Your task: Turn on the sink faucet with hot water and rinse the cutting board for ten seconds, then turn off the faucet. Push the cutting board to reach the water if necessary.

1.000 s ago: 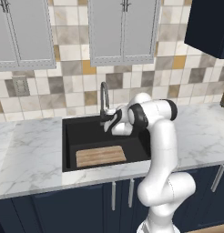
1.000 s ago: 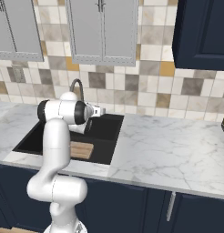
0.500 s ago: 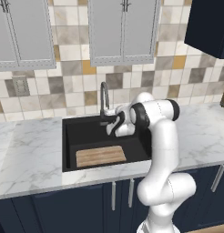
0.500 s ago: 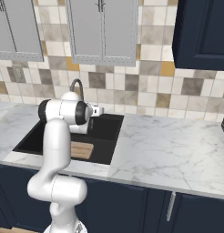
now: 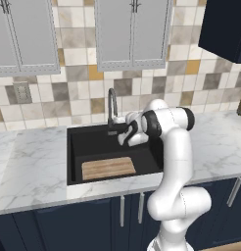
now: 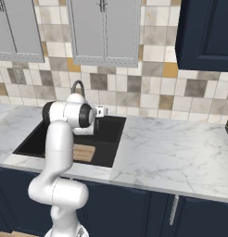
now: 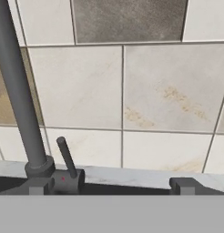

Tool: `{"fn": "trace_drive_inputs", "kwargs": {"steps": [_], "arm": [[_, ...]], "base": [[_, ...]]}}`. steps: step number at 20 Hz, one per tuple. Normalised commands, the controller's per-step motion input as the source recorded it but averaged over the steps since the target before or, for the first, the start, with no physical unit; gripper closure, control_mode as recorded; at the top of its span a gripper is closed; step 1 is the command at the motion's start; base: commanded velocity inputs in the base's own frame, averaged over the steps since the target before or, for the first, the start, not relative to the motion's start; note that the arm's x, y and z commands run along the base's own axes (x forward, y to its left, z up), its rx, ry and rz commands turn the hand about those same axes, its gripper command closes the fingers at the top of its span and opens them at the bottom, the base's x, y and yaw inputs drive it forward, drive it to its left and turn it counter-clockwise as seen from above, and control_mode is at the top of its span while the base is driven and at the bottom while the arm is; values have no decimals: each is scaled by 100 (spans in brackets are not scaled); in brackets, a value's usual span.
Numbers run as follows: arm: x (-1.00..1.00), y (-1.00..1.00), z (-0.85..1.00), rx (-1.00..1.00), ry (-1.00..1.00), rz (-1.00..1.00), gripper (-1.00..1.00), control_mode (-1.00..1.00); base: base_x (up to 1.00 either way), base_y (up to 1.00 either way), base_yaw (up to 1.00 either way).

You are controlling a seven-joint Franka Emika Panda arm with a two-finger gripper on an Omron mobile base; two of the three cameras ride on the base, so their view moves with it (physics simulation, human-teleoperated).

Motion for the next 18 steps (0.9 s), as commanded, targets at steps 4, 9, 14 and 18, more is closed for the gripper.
{"fn": "trace_drive_inputs", "kwargs": {"steps": [4, 9, 14, 18], "arm": [[0, 5, 0, 0, 0, 0, -100, -100], [1, 9, 0, 0, 0, 0, -100, -100], [7, 19, 0, 0, 0, 0, -100, -100], [14, 15, 0, 0, 0, 0, -100, -100]], "base": [[0, 0, 0], [0, 0, 0], [0, 0, 0], [0, 0, 0]]}}
